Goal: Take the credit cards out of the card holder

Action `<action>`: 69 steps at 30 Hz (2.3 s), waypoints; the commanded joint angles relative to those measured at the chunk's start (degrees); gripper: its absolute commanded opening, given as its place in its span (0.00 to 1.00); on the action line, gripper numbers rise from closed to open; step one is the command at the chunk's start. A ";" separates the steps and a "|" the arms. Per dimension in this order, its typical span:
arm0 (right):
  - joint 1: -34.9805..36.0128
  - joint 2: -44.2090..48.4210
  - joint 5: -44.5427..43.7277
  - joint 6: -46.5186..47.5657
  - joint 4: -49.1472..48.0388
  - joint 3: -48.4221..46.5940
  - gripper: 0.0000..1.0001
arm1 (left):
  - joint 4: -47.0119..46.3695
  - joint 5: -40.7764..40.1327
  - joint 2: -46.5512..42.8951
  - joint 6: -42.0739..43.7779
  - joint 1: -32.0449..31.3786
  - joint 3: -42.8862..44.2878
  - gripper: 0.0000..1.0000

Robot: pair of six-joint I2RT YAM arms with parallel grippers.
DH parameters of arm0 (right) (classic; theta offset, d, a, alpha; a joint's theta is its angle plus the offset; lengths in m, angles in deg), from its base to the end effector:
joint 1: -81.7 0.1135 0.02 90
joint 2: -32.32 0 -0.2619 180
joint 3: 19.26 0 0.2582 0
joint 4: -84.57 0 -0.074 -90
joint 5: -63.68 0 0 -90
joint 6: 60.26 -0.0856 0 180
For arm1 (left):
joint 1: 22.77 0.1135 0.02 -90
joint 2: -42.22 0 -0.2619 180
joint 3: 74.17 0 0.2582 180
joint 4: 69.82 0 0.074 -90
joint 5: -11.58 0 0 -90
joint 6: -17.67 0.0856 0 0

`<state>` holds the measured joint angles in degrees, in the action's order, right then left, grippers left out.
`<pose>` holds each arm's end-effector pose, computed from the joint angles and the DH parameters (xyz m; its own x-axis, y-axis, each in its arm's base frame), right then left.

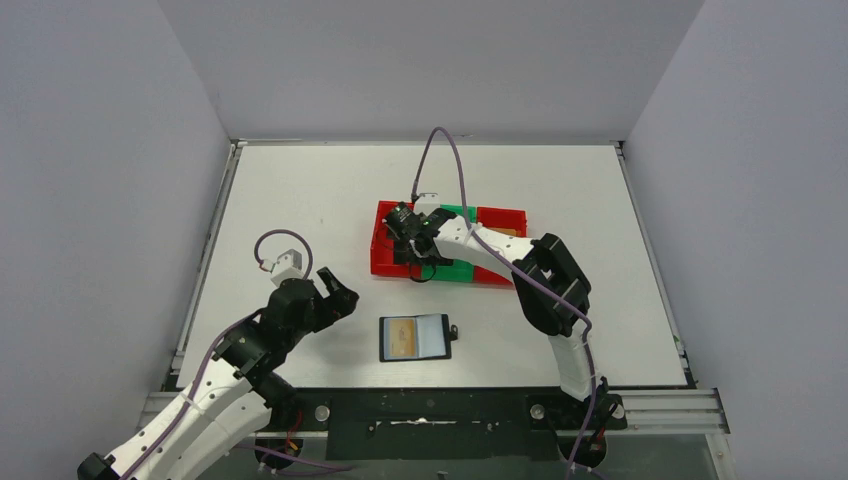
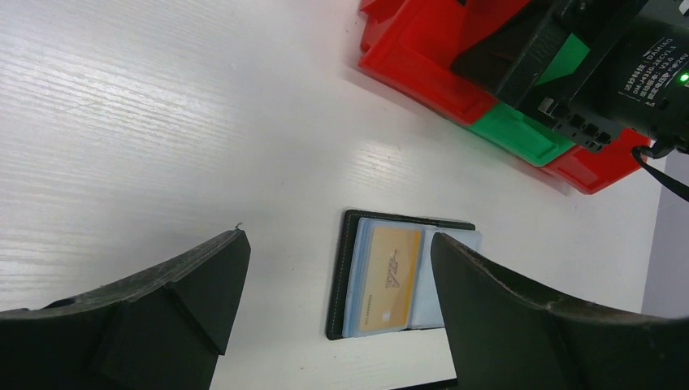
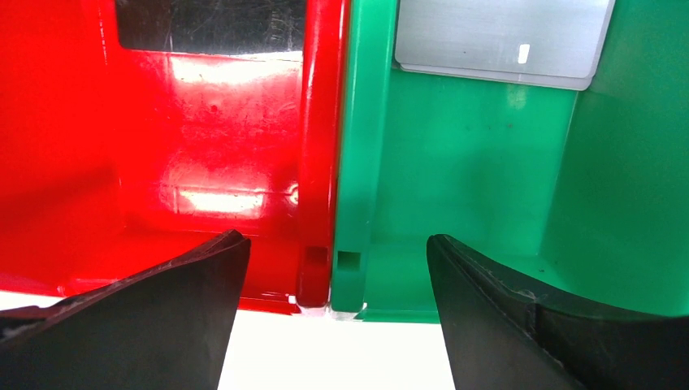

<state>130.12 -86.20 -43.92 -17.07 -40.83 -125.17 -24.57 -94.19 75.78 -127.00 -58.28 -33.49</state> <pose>0.3228 0.3249 0.1438 -0.8819 0.0531 -0.4684 0.0113 0.9957 0.0916 0.1608 -0.0862 0.1937 -0.6047 -0.5330 -0.5918 -0.1874 0.8174 -0.5447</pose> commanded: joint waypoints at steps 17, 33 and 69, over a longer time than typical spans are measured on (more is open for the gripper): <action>1.68 11.71 -2.18 4.11 -0.52 -1.28 0.78 | -5.35 4.21 0.93 -0.23 0.35 -0.53 0.82; 10.89 43.18 8.06 -12.14 -32.70 43.48 0.64 | -19.23 21.63 14.28 1.12 0.57 -3.27 0.74; 13.71 30.83 15.67 -27.63 -50.71 59.42 0.27 | -25.68 35.01 29.06 6.01 -0.88 -1.42 0.45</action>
<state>144.24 -55.01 -27.33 -43.49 -90.09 -66.09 -46.95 -60.29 103.69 -123.07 -58.67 -37.25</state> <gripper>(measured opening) 0.283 0.470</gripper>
